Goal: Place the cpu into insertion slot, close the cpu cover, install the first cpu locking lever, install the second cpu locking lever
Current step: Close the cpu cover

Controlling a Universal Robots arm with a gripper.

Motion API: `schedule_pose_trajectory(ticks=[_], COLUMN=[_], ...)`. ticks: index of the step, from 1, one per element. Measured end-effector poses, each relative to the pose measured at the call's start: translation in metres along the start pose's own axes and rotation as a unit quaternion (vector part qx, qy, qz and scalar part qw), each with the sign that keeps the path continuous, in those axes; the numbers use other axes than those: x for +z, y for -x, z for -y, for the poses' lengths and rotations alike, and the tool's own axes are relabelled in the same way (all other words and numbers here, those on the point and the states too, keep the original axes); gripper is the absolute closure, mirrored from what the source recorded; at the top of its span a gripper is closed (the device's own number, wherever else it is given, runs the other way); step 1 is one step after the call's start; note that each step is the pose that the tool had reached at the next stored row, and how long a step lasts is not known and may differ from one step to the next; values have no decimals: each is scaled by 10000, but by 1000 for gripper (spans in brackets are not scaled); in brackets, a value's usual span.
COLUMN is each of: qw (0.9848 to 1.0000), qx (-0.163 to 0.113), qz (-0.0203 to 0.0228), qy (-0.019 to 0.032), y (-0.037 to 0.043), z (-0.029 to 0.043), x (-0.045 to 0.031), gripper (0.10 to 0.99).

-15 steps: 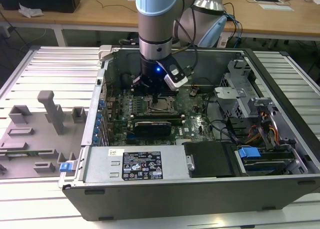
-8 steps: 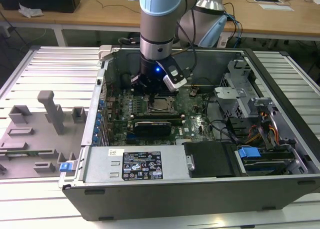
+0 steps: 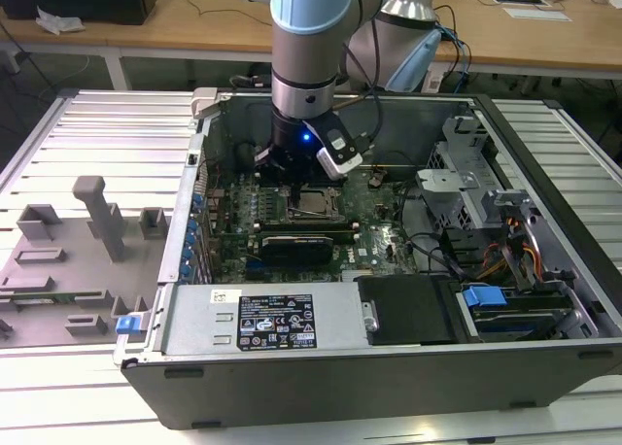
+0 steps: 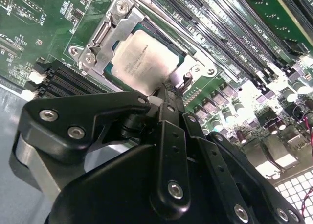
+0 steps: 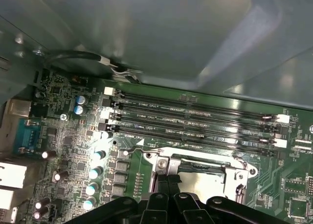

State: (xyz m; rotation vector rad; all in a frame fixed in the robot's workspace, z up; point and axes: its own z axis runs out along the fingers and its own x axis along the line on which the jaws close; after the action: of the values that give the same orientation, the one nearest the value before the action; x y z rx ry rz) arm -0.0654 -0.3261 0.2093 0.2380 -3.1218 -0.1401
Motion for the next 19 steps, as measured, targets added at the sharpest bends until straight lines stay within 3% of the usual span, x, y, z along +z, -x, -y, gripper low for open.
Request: schedule_pose_trajectory(ticks=[14, 19], qw=[10000, 10000], qx=[0, 0], qz=[-2, -1], qy=[-1, -1], y=[-6, 44], z=[4, 12], x=[45, 45], gripper=[980, 980])
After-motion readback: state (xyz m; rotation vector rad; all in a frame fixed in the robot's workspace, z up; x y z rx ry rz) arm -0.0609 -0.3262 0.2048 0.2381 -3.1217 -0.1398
